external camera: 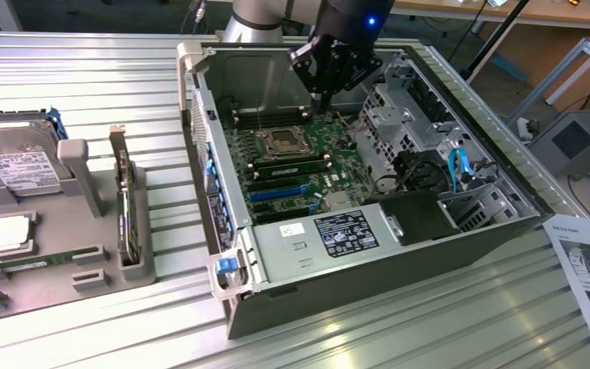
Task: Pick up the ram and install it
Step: 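Press down the ram until it locks into place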
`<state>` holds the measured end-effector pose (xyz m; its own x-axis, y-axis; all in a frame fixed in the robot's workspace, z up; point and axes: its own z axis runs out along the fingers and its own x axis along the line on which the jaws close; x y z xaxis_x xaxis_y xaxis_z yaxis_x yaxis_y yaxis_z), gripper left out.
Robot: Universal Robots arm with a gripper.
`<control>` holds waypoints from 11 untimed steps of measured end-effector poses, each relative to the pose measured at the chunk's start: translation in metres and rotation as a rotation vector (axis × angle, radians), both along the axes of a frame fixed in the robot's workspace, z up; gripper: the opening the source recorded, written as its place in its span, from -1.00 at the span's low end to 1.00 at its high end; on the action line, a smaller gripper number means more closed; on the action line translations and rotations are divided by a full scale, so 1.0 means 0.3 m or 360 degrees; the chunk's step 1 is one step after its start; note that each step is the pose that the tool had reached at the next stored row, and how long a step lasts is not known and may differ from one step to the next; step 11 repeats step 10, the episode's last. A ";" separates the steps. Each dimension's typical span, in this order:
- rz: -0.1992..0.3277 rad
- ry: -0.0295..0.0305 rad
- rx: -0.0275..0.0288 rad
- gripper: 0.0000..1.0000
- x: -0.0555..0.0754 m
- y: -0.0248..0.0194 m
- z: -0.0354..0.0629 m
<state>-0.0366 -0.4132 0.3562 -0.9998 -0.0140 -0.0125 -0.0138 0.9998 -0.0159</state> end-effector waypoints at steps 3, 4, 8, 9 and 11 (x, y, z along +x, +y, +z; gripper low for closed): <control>0.0000 0.00001 -0.00001 -0.79 0.000 0.000 0.002; 0.0000 0.00001 -0.00001 -0.79 0.000 0.000 0.003; 0.0000 0.00001 -0.00001 -0.79 0.000 0.000 0.005; 0.0000 0.00001 -0.00001 -0.79 0.000 0.000 0.005; 0.0000 0.00001 -0.00001 -0.79 0.000 0.000 0.005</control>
